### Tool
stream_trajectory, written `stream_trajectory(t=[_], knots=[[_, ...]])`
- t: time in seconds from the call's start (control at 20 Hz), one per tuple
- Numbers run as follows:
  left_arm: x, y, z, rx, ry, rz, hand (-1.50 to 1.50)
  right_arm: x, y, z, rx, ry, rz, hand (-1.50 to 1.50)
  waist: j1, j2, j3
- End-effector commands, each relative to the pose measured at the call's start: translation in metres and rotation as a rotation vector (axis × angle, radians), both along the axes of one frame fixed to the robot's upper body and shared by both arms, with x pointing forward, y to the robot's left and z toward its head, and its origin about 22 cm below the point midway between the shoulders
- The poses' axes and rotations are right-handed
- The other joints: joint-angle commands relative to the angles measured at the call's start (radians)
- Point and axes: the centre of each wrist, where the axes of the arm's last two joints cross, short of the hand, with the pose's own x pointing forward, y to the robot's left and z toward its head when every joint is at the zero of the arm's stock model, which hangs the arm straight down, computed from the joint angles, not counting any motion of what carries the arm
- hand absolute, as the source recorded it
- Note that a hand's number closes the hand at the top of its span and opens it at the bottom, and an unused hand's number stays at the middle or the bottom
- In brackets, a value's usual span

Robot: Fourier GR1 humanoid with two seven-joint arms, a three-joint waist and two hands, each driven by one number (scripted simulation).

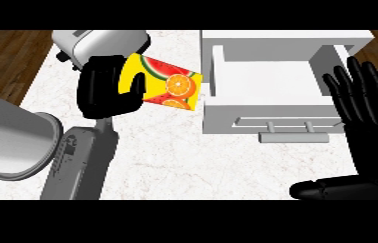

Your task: Pick up the cup, place it into the drawer and close the drawer

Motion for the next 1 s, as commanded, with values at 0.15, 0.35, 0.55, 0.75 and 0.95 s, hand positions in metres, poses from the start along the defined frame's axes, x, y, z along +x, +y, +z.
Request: stream_trajectory(t=[0.15,0.35,0.55,0.75,0.95], knots=[[0.033,-0.048,0.063,0.05,-0.031,-0.005,1.5,0.007,0.006,0.002,0.006,-0.001,-0.021,-1.5,-0.005,0.002,0.0],[0.033,-0.076,0.073,0.094,-0.003,0.014,1.5,0.001,0.005,-0.008,-0.007,0.022,-0.003,-1.5,-0.01,0.002,0.0],[0.037,-0.072,0.073,0.098,-0.008,-0.005,1.5,-0.016,-0.002,-0.007,-0.006,0.007,-0.009,-1.5,-0.005,0.0,0.0],[0.064,-0.102,0.107,0.154,0.033,-0.004,1.5,0.001,-0.003,-0.005,0.014,-0.002,0.008,-1.5,-0.013,0.003,0.0],[0.069,-0.118,0.101,0.197,0.042,0.006,1.5,-0.01,-0.002,0.004,0.0,-0.006,0.011,-1.5,-0.017,0.003,0.0]])
